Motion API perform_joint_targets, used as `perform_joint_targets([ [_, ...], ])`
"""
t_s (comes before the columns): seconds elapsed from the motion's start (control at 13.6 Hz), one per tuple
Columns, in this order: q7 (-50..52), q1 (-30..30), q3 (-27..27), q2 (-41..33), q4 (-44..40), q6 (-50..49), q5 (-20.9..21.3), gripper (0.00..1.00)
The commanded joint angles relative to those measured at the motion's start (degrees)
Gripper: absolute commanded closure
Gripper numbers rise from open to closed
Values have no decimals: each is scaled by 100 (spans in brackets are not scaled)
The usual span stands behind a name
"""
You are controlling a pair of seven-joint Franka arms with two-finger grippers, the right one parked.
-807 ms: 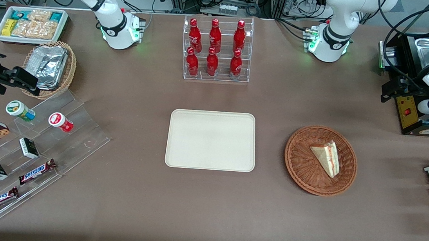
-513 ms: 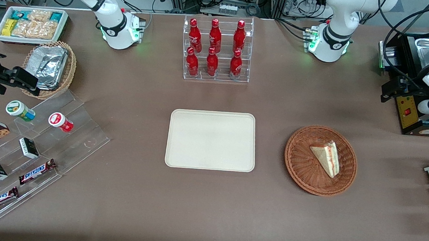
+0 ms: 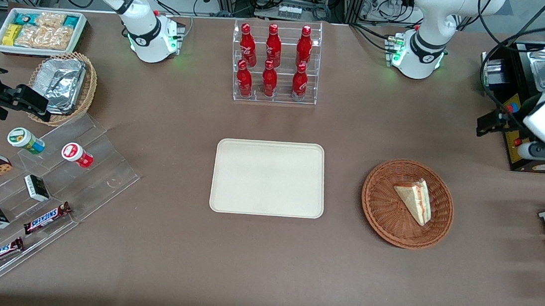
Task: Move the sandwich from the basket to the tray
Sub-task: 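Move the left gripper from rest toward the wicker basket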
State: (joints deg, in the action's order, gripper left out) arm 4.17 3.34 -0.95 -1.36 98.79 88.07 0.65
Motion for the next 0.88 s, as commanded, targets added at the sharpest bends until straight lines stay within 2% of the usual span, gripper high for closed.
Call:
perform_joint_targets([
  [0.0, 242, -53, 42, 13, 411, 472, 58, 0],
  [0.15, 286, -53, 42, 100, 649, 850, 23, 0],
  [0.51, 1418, -35, 86, 468, 1124, 1869, -48, 0],
  [0.81, 2367, -35, 376, 917, 1160, 2424, -39, 0],
])
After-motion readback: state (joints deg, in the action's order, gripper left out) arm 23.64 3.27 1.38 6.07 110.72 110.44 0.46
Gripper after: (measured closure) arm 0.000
